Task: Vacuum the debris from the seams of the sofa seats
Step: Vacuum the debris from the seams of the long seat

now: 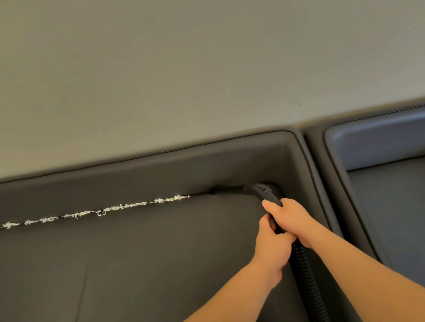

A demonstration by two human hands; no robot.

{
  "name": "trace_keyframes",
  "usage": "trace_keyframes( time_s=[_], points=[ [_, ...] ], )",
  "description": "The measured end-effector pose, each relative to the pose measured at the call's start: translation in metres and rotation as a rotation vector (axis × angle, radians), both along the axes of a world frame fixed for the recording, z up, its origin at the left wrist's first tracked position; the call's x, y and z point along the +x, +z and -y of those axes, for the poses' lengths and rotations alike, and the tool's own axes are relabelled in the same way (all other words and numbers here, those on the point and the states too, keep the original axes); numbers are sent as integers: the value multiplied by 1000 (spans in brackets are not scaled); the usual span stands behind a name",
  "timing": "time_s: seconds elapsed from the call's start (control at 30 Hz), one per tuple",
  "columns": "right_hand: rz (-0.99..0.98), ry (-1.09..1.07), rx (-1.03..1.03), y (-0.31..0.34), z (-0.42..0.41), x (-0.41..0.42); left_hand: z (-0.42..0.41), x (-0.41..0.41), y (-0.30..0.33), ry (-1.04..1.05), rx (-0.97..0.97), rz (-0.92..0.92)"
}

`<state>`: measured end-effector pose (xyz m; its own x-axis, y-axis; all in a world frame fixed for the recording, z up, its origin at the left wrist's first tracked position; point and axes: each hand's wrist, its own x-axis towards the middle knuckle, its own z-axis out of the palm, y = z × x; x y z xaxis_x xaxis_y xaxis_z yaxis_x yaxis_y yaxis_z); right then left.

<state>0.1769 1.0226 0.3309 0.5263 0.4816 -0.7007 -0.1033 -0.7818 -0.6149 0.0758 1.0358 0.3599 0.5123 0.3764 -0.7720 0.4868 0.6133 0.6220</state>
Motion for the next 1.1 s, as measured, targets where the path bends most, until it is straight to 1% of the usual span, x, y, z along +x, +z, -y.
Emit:
trace_keyframes(
  time_s=[0.03,0.13,0.17,0.27,0.53,0.67,0.73,0.8,0.93,1.03,1.1],
  points=[
    [27,56,-6,2,3,-2,7,-2,3,16,9,-3],
    [232,331,-40,22,-1,-6,16,-11,19,118,56,24],
    [281,387,-41,32,-4,-5,16,-13,24,142,70,44],
    [286,438,0,47,-13,3,12,-10,29,165,112,79],
    [258,463,-67,18,-72,5,-38,-2,14,211,70,62],
    [228,431,-108,1,-92,-1,-53,-4,5,236,51,28],
    [225,380,-119,-7,-96,-9,-59,-9,1,226,48,-1],
    [198,301,-116,-14,-88,-18,-59,-14,-1,193,47,-37],
    [124,175,-84,-26,-49,-30,-37,-23,-5,59,27,-94],
    [70,162,-51,-26,-28,-31,-17,-24,-5,31,35,-97],
    [88,207,-27,-17,-26,-31,-10,-26,-1,81,51,-86]
  ],
)
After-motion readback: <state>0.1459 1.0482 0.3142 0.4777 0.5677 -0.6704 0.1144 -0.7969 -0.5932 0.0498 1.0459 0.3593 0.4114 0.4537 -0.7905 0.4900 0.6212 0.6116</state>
